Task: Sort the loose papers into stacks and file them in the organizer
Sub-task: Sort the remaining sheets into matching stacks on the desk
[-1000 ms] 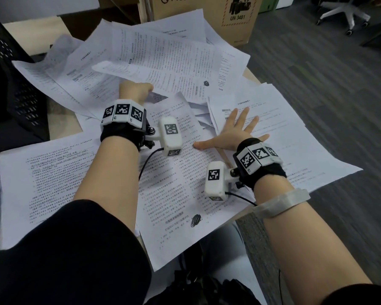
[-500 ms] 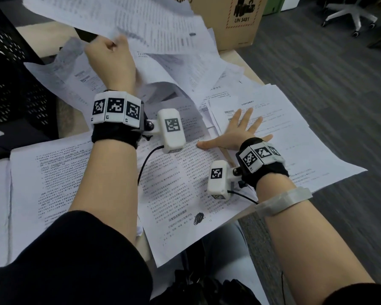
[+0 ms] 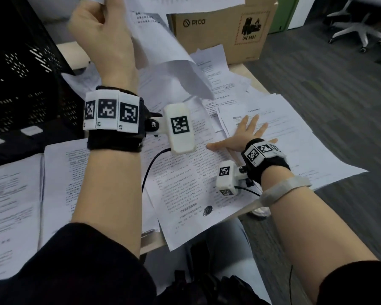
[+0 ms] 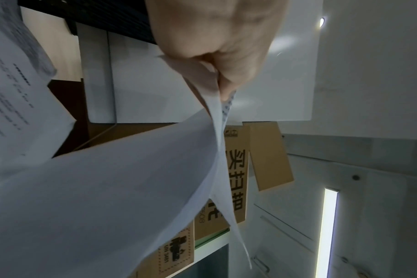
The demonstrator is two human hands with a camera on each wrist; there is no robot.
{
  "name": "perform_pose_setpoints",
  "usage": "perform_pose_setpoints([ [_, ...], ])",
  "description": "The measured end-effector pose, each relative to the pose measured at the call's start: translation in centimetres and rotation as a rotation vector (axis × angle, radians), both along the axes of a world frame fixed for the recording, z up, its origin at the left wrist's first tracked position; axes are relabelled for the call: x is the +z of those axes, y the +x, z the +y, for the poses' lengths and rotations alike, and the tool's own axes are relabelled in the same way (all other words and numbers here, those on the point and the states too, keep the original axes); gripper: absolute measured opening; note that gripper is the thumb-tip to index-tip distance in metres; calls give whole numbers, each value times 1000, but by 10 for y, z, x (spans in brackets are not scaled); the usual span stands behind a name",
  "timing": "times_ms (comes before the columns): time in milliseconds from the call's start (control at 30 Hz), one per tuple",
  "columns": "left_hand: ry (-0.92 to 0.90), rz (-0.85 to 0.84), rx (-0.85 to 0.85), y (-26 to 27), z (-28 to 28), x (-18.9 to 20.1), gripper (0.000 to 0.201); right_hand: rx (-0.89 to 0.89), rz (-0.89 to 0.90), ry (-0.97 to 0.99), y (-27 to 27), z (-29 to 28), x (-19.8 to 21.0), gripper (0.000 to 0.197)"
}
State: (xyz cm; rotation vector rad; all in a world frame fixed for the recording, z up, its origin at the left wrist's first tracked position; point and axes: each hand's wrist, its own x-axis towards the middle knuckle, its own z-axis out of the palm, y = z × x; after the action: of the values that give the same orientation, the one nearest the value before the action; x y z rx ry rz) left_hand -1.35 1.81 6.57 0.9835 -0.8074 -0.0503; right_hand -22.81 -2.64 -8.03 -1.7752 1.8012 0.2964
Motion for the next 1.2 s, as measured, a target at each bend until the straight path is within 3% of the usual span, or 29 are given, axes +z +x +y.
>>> perform_pose_setpoints([
  [267,-3,113,-45,-5,33,13,48,10,-9,-64,0,9,4,142],
  [367,1,200,-54,-10,46,12,42,1,-88,-156,4,18,17,120],
  [433,2,261,-60,-13,54,12,40,-17,-294,-281,7,20,30,84],
  [467,-8,281,-76,-14,58,11,39,-53,-490,-320,8,25,40,67],
  [500,-22,295,-100,-16,61,11,38,-99,-696,-320,8,31,50,61],
  [600,-54,318,-168,-24,73,10,32,-174,-1131,-7,9,55,75,78],
  [667,-57,318,-200,-28,81,8,28,-162,-1303,243,9,67,83,86],
  [767,-60,321,-241,-30,95,6,25,-112,-1452,422,11,84,86,78],
  [833,-70,323,-255,-30,105,3,24,-179,-1543,471,13,92,83,65],
  [933,-85,297,-289,-31,122,1,20,-316,-1657,538,20,103,77,44],
  [1033,-89,274,-302,-29,139,-1,19,-368,-1689,592,26,112,73,54],
  [1100,-76,272,-306,-25,149,-3,18,-375,-1653,605,30,117,73,50],
  [1200,-43,260,-299,-16,163,-6,14,-369,-1611,581,32,123,75,14],
])
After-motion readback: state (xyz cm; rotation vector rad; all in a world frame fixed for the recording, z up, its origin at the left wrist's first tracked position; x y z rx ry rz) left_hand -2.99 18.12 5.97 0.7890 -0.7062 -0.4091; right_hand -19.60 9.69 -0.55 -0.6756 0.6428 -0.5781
